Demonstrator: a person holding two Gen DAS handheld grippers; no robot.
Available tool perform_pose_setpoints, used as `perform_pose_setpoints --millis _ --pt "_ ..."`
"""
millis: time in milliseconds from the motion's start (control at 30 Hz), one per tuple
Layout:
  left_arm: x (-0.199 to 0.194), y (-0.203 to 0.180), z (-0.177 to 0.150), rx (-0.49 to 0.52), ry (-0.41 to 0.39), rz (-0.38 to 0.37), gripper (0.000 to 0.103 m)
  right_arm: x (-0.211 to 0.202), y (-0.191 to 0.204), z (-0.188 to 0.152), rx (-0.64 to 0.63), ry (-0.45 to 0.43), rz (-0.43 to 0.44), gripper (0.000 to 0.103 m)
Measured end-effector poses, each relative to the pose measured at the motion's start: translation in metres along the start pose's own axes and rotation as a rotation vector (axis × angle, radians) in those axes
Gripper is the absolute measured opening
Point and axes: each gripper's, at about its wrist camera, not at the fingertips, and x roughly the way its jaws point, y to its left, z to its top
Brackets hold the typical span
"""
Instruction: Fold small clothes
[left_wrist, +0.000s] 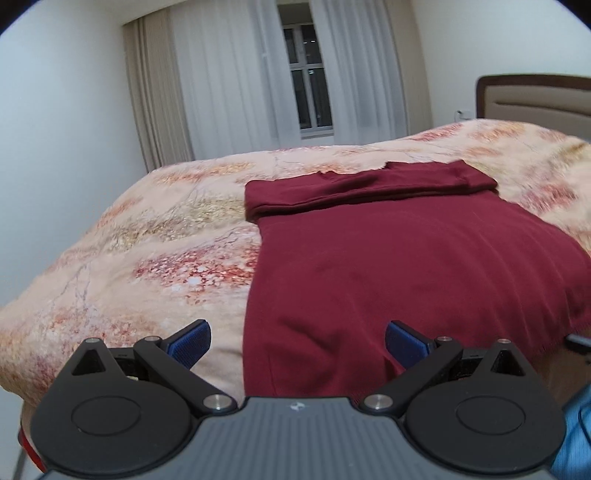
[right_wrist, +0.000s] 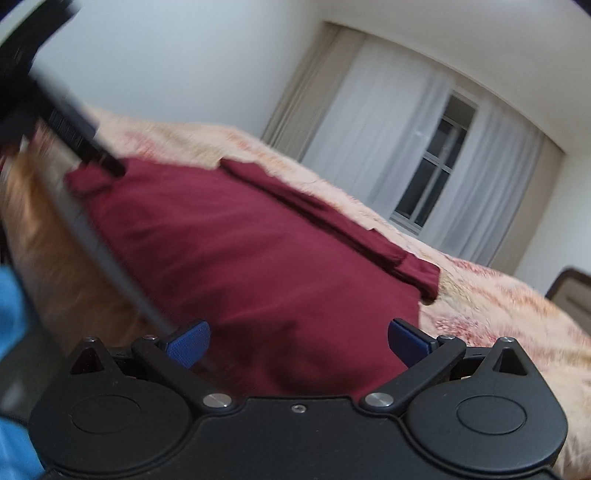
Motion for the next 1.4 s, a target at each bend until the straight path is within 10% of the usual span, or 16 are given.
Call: perform_pose_setpoints --millis 433,733,1000,1400 --pt "-0.017 -0.01 -0.008 0.029 -0.006 -0.052 0.103 0.028 0.05 -0.017 -0.294 0.022 -0.261 0.102" --pt "-0.029 -0.033 -0.019 0.138 -0.076 -0.13 0.103 -0.01 0.024 -0.007 -0.21 -0.133 -0.197 0.102" --pt "-0.027 -0.066 -0.035 0.288 -0.092 -0.142 0.103 -0.021 0.004 0.02 -0.101 -0.172 -0.111 0.079" --pt "-0.013 -0.071 -0.043 0.319 -0.035 -0.135 0.103 -0.014 0.024 -0.003 -0.201 -0.097 -0.015 0.094"
